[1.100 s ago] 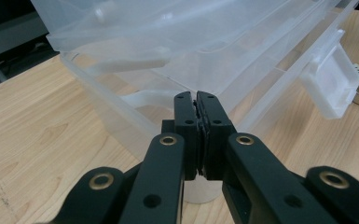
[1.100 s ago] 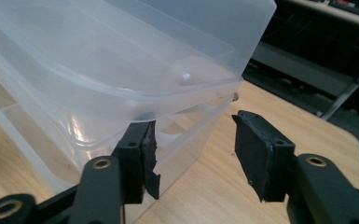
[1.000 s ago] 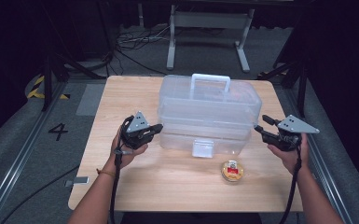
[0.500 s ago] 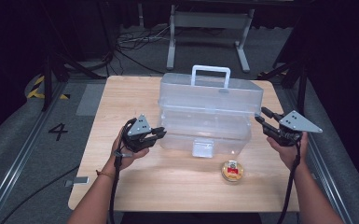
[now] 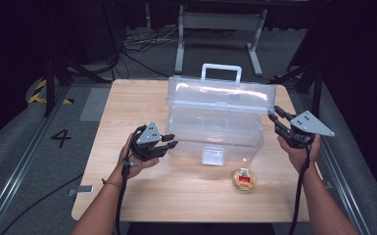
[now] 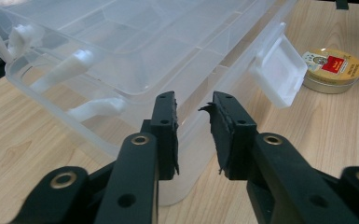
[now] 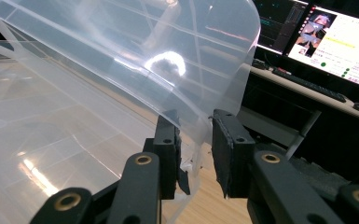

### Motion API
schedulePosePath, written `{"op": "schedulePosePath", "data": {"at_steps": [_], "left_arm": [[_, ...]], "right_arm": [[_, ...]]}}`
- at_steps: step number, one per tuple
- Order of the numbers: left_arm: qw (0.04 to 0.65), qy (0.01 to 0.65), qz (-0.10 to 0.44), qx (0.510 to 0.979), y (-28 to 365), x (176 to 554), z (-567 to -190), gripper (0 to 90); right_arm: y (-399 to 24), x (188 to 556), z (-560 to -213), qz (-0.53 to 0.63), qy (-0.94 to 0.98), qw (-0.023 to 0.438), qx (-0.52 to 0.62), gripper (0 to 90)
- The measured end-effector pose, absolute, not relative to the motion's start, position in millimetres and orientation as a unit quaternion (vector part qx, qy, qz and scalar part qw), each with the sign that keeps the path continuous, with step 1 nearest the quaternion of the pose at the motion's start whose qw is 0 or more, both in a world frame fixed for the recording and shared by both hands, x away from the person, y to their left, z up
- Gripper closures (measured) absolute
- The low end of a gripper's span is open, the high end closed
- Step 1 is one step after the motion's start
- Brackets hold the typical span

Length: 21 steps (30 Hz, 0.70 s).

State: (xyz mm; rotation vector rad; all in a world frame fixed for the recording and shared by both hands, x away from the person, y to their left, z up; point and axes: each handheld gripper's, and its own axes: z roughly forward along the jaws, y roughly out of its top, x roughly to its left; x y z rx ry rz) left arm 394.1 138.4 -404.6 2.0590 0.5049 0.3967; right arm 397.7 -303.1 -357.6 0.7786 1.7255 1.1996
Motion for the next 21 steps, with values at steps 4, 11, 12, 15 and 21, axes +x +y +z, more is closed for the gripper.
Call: {"op": "schedulePosePath", "data": {"at_steps": [4, 11, 12, 15, 21], "left_arm": [[0.464, 0.194, 0.165, 0.849, 132.7, 392.9, -405.2, 64.8], [0.45, 0.173, 0.172, 0.859, 124.8, 395.6, -405.9, 62.1], [0.45, 0.174, 0.169, 0.86, 124.6, 396.5, -406.0, 62.1], [0.447, 0.177, 0.164, 0.861, 122.8, 397.7, -406.0, 60.8], [0.423, 0.16, 0.159, 0.877, 114.9, 400.8, -401.4, 58.8]], "right_arm": [[-300.9, 402.3, -351.7, 0.479, 0.689, 0.44, 0.319, 73.8], [-304.4, 416.3, -344.3, 0.492, 0.679, 0.426, 0.339, 74.3], [-304.4, 417.4, -343.8, 0.493, 0.679, 0.423, 0.342, 74.4], [-302.8, 418.6, -342.3, 0.486, 0.679, 0.429, 0.345, 75.0], [-301.3, 420.3, -339.5, 0.478, 0.681, 0.436, 0.344, 75.9]]}}
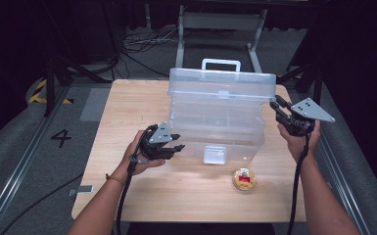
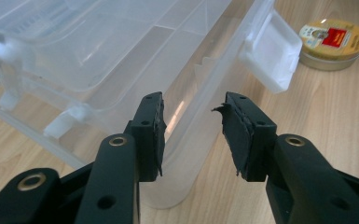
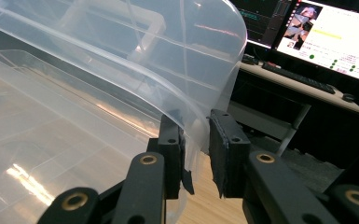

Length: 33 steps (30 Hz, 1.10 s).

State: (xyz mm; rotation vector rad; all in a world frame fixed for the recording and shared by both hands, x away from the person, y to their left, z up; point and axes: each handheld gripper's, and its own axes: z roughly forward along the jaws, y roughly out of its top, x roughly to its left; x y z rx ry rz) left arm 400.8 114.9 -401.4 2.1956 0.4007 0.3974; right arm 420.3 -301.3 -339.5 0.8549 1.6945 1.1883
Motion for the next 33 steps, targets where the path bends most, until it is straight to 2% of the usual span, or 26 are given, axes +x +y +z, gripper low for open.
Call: {"op": "schedulePosePath", "data": {"at_steps": [7, 13, 18, 22, 24, 28, 29, 33], "left_arm": [[0.388, 0.121, 0.165, 0.899, 89.3, 402.5, -397.8, 59.7], [0.374, 0.122, 0.154, 0.907, 77.6, 408.5, -400.0, 58.9], [0.328, 0.098, 0.153, 0.927, 66.9, 415.4, -396.6, 58.7], [0.317, 0.094, 0.138, 0.934, 59.7, 419.5, -398.2, 58.8], [0.312, 0.099, 0.15, 0.933, 56.9, 420.5, -400.0, 60.9], [0.312, 0.101, 0.139, 0.934, 59.1, 424.6, -402.4, 68.0], [0.311, 0.095, 0.142, 0.935, 59.4, 425.0, -403.1, 72.3], [0.313, 0.088, 0.133, 0.936, 62.1, 427.5, -403.6, 74.5]], "right_arm": [[-297.5, 422.8, -335.6, 0.465, 0.678, 0.45, 0.348, 77.2], [-295.3, 425.1, -333.4, 0.464, 0.672, 0.453, 0.358, 77.9], [-294.2, 427.1, -331.5, 0.462, 0.671, 0.455, 0.361, 78.5], [-292.4, 428.7, -330.4, 0.458, 0.667, 0.46, 0.365, 79.4], [-291.4, 429.5, -330.4, 0.458, 0.663, 0.464, 0.369, 79.6], [-289.8, 432.4, -329.2, 0.457, 0.657, 0.469, 0.375, 80.4], [-289.1, 433.2, -328.6, 0.455, 0.656, 0.471, 0.375, 80.6], [-287.4, 436.5, -326.5, 0.452, 0.653, 0.475, 0.379, 81.1]]}}
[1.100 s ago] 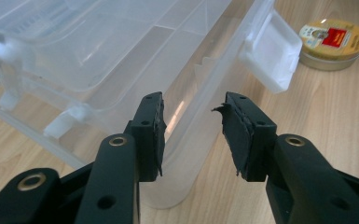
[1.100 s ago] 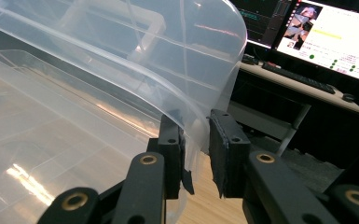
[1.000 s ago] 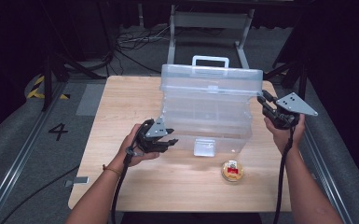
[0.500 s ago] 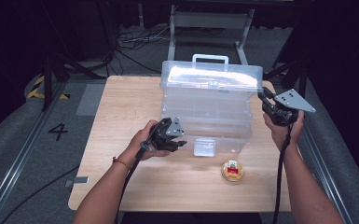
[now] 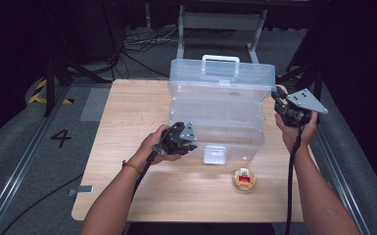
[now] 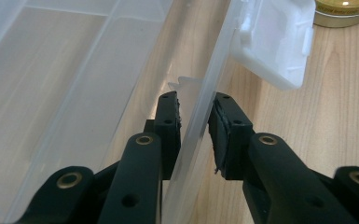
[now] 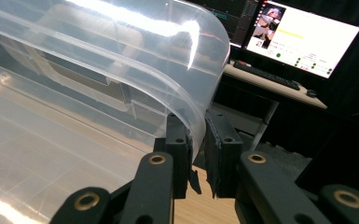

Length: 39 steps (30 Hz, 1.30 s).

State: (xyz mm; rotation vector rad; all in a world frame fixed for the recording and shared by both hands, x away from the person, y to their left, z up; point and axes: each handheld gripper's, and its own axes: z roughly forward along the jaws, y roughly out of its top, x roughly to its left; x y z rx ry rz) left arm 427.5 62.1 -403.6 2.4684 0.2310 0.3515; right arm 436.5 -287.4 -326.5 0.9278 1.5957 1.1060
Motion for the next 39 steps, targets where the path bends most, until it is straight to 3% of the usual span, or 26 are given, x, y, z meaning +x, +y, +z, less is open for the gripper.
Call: {"op": "schedulePosePath", "data": {"at_steps": [23, 39], "left_arm": [[0.325, 0.08, 0.114, 0.935, 65.4, 431.8, -406.1, 77.0], [0.348, 0.09, 0.107, 0.927, 69.8, 432.0, -409.3, 76.9]], "right_arm": [[-282.5, 466.3, -316.3, 0.434, 0.642, 0.502, 0.383, 85.9], [-285.5, 486.8, -307.8, 0.441, 0.648, 0.48, 0.395, 86.3]]}}
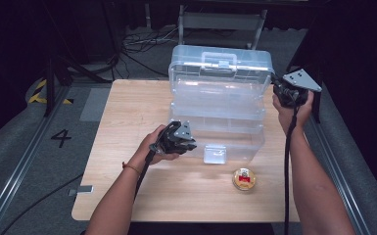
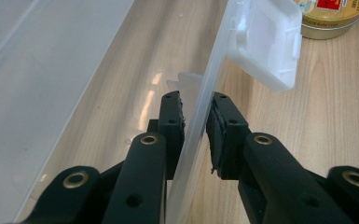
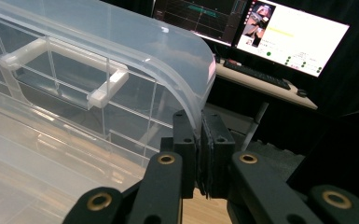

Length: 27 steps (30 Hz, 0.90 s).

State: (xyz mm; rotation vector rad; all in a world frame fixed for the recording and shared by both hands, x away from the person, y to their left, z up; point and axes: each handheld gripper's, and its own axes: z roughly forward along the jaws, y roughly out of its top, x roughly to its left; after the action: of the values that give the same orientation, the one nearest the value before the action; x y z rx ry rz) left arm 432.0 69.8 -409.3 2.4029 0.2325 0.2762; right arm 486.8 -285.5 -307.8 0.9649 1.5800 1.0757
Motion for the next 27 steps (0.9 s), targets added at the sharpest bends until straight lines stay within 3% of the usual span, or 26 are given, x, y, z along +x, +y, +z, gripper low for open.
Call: {"op": "schedulePosePath", "data": {"at_steps": [27], "left_arm": [[0.351, 0.096, 0.103, 0.926, 70.7, 432.3, -409.9, 76.7]], "right_arm": [[-289.5, 511.0, -298.5, 0.445, 0.658, 0.447, 0.412, 86.4]]}}
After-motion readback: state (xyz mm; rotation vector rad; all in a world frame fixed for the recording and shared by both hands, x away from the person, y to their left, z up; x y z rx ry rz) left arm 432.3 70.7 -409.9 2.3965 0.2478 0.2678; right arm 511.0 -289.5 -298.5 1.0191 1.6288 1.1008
